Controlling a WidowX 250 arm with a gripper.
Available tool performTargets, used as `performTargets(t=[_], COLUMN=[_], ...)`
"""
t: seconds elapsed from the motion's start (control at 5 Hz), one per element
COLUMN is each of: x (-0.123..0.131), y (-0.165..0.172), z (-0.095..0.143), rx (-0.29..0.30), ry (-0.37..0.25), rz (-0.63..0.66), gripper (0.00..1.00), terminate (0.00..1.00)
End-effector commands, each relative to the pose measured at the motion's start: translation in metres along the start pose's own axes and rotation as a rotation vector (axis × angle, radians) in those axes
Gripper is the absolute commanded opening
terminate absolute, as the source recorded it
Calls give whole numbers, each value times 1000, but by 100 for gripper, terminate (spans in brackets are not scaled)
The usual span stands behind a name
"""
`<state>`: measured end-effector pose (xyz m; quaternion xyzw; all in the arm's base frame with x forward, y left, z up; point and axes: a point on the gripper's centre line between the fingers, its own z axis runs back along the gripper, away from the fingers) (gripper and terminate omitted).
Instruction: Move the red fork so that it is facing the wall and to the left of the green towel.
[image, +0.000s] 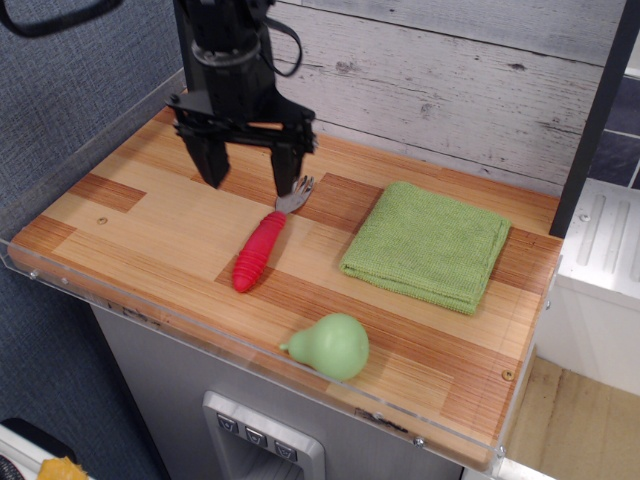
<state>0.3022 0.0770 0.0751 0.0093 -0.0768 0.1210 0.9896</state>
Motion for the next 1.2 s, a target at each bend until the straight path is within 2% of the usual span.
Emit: performTargets(t=[0.0,0.2,0.4,0.6,0.8,1.0], x=[29,46,58,63,63,63], y=[56,73,89,102,102,102], z=[48,57,58,68,68,68], rx=[94,83,99,118,118,118], ry=[-140,-144,-156,-229,-229,-229], rz=[-10,8,46,89,89,89], gripper=[100,100,100,100,100,100], terminate=[0,0,0,0,0,100])
